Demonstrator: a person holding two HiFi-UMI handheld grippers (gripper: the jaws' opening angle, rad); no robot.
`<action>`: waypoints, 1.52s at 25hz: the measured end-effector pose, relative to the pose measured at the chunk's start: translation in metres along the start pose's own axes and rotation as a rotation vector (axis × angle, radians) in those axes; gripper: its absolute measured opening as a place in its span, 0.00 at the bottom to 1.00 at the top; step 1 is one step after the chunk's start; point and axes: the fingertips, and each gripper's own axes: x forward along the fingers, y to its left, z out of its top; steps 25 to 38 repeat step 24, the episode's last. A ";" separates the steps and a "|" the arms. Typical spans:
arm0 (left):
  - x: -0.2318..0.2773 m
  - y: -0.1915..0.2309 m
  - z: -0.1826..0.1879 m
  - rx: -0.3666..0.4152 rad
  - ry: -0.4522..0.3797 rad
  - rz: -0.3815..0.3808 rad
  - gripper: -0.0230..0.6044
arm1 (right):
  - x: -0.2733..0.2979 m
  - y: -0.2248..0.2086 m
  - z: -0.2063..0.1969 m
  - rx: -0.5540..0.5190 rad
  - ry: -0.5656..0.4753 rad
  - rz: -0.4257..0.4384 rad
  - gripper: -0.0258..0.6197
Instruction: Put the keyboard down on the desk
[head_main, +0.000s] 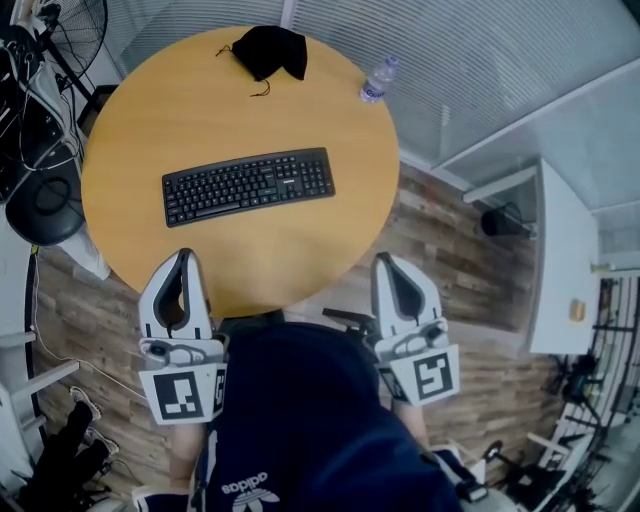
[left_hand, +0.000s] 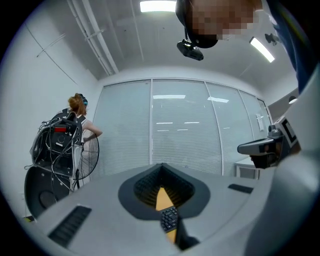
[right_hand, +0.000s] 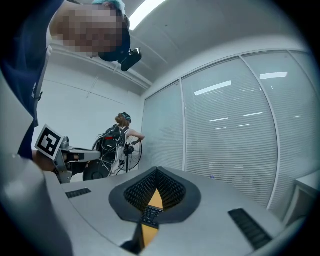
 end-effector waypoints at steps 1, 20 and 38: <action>0.001 0.000 -0.001 -0.006 0.001 0.002 0.04 | 0.001 -0.001 0.000 0.000 0.000 0.002 0.04; 0.003 -0.001 0.003 -0.008 0.002 -0.020 0.04 | -0.001 -0.006 -0.015 -0.021 0.098 -0.004 0.04; 0.001 -0.001 0.006 0.009 -0.022 -0.032 0.04 | -0.003 -0.006 -0.011 -0.014 0.075 -0.016 0.04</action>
